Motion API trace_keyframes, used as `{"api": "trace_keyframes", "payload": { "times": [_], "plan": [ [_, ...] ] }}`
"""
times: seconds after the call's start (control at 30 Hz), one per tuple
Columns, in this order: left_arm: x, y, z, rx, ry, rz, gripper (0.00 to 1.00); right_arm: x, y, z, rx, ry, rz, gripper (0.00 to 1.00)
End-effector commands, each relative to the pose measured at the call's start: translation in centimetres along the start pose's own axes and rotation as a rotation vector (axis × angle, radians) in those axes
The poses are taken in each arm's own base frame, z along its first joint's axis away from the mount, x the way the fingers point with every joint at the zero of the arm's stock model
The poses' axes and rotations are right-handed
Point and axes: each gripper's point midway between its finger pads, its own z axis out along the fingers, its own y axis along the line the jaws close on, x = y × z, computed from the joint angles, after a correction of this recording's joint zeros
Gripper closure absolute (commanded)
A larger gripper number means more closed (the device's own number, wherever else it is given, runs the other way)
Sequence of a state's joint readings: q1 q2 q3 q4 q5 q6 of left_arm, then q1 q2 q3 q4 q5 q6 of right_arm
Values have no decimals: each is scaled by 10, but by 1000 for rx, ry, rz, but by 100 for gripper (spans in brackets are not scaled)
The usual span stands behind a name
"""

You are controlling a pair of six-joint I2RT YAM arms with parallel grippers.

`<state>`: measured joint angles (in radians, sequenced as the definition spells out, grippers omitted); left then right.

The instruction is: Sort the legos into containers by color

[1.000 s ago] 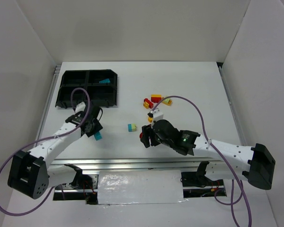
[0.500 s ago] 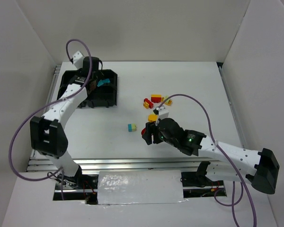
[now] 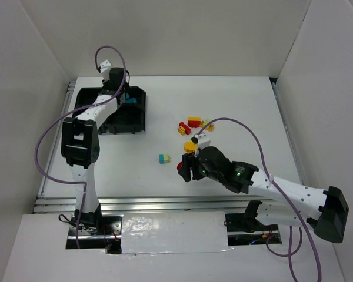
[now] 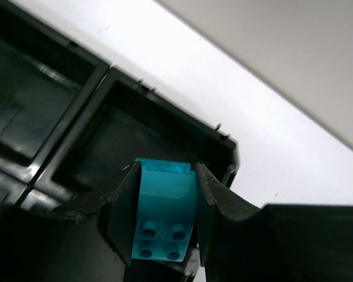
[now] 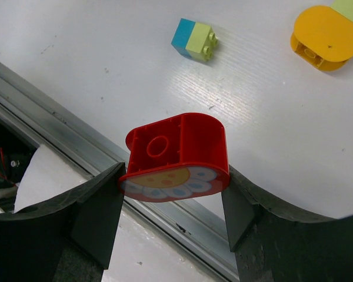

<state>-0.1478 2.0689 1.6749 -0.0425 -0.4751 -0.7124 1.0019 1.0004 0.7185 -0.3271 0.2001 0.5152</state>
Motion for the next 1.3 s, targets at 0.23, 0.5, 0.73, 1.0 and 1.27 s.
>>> {"api": "trace_keyframes", "payload": {
  "times": [0.23,0.5,0.73,1.0,1.27],
  "plan": [
    [-42,-32,19,111,-120,-45,92,-6,9,-3,-51,-5,-3,88],
    [-26,-32,27,126,-98,-27,93,-16,13,-5,-63,-13,-2,88],
    [-15,-27,32,113,-76,-18,93,-18,8,-13,-65,-30,0,88],
    [-20,-36,29,145,-69,-19,92,-18,7,-17,-78,-39,6,88],
    [-19,-37,29,148,-62,-2,92,-15,4,-19,-80,-41,13,88]
  ]
}}
